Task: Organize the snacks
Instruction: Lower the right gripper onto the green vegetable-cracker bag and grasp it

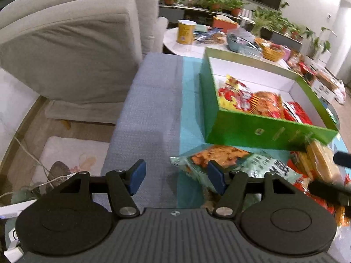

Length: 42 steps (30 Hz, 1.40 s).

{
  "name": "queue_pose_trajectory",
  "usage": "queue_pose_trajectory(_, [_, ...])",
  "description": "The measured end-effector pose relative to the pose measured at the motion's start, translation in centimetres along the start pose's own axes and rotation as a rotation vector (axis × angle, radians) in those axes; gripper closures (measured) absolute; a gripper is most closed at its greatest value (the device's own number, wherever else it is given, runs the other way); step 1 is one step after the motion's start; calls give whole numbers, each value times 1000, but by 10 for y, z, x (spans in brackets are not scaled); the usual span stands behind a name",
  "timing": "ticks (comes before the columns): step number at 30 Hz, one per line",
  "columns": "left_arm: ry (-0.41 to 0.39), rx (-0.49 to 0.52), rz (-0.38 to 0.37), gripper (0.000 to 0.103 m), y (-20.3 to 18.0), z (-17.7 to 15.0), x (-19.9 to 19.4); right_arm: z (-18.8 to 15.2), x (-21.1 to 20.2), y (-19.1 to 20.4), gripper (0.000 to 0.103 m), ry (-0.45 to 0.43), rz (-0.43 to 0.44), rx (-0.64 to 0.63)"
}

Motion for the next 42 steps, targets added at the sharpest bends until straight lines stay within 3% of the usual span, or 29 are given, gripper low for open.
queue_pose_trajectory(4, [4, -49, 25, 44, 17, 3, 3, -2, 11, 40, 25, 3, 8, -146])
queue_pose_trajectory(7, [9, -86, 33, 44, 28, 3, 4, -4, 26, 49, 25, 27, -8, -182])
queue_pose_trajectory(9, [13, -93, 31, 44, 31, 3, 5, -3, 31, 39, 25, 30, -43, -172])
queue_pose_trajectory(12, [9, -98, 8, 44, 31, 4, 7, 0, 27, 5, 25, 11, -164, -127])
queue_pose_trajectory(15, [17, -128, -8, 44, 33, 4, 11, 2, 18, -27, 25, 3, -193, -20])
queue_pose_trajectory(19, [29, -167, -36, 44, 32, 5, 13, 2, 12, -24, 25, 1, -85, 34])
queue_pose_trajectory(23, [23, -166, -10, 43, 30, 11, 19, 7, 5, -2, 25, -32, 21, 77])
queue_pose_trajectory(27, [38, -155, 51, 43, 33, 17, 37, 4, 5, 39, 25, -13, 112, -11])
queue_pose_trajectory(29, [60, -177, 22, 43, 31, 19, 47, -4, 13, 60, 25, 18, 118, -84])
queue_pose_trajectory(33, [105, -185, -36, 43, 23, 15, 57, -7, 31, 62, 25, 18, -39, -183])
queue_pose_trajectory(36, [124, -145, -93, 43, 14, 9, 53, -5, 30, 30, 25, 16, -117, -98])
queue_pose_trajectory(42, [166, -157, -267, 43, -5, -5, 38, -5, 8, -30, 25, -11, -141, 69])
Point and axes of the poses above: each gripper's, at about its wrist camera, not at the fingertips, and x roughly the way its jaws point, y to its left, z to its top, the point moved 10 cm from there along x, roughly the way its jaws point, and after that the axes turned 1 degree about z, right-handed, at the moved point
